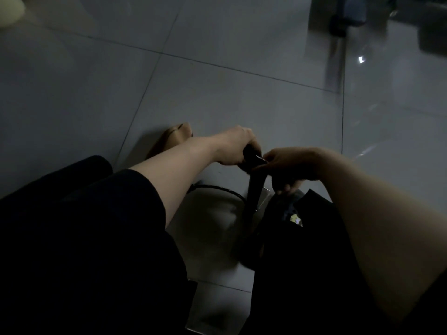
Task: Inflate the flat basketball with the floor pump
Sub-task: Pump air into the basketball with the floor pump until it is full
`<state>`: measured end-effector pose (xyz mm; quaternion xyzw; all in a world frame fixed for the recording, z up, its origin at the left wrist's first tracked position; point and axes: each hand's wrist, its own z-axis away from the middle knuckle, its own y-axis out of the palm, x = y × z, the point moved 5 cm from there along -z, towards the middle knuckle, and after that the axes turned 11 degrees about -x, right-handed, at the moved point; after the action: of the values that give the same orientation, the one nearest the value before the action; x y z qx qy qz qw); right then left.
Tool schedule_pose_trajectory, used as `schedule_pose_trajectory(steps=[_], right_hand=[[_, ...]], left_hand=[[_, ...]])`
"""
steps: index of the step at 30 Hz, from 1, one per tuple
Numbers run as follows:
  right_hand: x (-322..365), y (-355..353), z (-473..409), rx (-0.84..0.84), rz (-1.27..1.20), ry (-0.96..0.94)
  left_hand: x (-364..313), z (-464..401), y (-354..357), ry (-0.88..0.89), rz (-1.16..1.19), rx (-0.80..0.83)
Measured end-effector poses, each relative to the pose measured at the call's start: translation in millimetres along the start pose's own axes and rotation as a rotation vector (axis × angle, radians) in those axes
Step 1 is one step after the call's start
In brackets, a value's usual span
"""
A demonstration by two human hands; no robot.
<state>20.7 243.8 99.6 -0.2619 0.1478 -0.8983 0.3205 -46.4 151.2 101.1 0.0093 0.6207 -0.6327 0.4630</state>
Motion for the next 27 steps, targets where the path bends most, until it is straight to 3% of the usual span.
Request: schedule_pose_trajectory(steps=[17, 22, 25, 27], right_hand=[[-13.7, 4.3, -3.6, 0.139, 0.084, 0.07], [-27.1, 3.0, 20.0, -0.087, 0.152, -0.06], [-22.1, 4.8, 41.6, -0.219, 0.16, -0.177], [-18.9, -2.2, 58.9, -0.314, 0.146, -0.222]], left_hand=[[-8.4, 12.5, 15.7, -0.028, 0.073, -0.055], [4.4, 39.1, 38.7, -0.309, 0.573, -0.093], [-7.0, 47.6, 61.1, -0.325, 0.514, -0.01], [-24.4, 46.9, 65.3, -0.319, 0.548, -0.053]])
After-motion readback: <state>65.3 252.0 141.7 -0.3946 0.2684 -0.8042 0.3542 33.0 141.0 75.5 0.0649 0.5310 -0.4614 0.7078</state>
